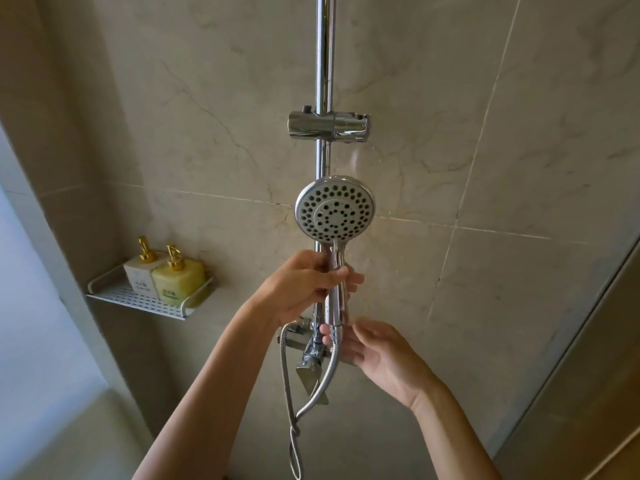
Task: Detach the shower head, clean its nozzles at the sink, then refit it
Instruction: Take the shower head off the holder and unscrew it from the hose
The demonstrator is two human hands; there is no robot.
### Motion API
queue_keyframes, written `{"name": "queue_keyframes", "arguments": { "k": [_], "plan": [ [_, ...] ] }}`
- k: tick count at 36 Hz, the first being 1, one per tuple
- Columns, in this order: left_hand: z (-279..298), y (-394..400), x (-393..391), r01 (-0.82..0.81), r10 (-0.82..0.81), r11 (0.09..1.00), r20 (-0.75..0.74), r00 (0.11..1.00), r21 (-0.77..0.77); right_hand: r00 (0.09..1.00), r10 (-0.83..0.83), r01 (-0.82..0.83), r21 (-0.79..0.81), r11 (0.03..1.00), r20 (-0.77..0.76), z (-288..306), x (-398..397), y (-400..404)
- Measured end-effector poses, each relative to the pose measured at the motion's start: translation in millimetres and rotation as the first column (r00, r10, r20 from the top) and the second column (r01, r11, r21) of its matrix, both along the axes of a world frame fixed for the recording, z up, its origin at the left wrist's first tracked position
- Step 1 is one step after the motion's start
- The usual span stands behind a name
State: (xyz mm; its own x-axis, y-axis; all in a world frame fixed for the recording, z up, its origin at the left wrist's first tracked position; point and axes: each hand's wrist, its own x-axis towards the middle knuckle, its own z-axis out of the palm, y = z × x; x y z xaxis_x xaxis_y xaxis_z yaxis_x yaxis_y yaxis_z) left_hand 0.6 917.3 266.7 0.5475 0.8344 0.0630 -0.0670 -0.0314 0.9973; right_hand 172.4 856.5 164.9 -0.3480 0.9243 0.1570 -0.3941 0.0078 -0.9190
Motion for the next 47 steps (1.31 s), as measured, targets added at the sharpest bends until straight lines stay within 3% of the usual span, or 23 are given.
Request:
{"name": "queue_keyframes", "arguments": {
  "k": [7,15,18,24,30,34,37,40,47],
  "plan": [
    [4.3,-0.5,2.8,0.035,-0.031,0.997,0.063,0.998,-0.074,0.988,0.148,-0.146,-0.030,0.989,0.050,-0.4,-2.9,1.9],
    [4.0,-1.1,0.6,0.058,-0.050,0.994,0.078,0.996,-0.094,0.972,0.221,-0.229,-0.110,0.967,-0.080,0.0,-16.0,-3.5],
    [3.0,0.5,-1.9,0.048,-0.039,0.992,0.086,0.996,-0.116,0.986,0.144,-0.156,-0.159,0.975,-0.084,-0.1,-18.4,-3.7],
    [-2.3,4.5,-7.2,-0.006,0.006,0.995,-0.003,1.000,-0.100,0.992,-0.063,0.079,-0.153,0.985,0.110,1.8,-24.0,-6.1],
    [-4.0,3.3,-6.2,-0.048,0.046,0.997,-0.045,0.998,-0.059,0.904,-0.364,0.381,-0.039,0.924,0.225,-1.4,-35.4,-8.7],
    [-3.9,2.0,-6.9,-0.064,0.064,0.996,-0.012,0.998,-0.056,0.864,-0.452,0.453,0.048,0.890,0.223,-4.2,-36.0,-8.5],
    [-2.7,0.6,-9.4,-0.049,0.050,0.998,0.008,0.999,-0.050,0.925,-0.313,0.322,-0.006,0.947,0.215,-0.6,-29.4,-11.3],
    [-1.8,-0.7,-12.1,-0.024,0.026,0.998,0.028,0.999,-0.064,0.988,-0.103,0.110,-0.063,0.992,0.114,3.6,-19.2,-14.4],
    [2.0,-3.1,-12.3,0.029,-0.017,0.994,0.109,0.994,-0.108,0.986,0.141,-0.131,-0.105,0.986,0.094,12.3,-6.9,-11.4]
  ]
}}
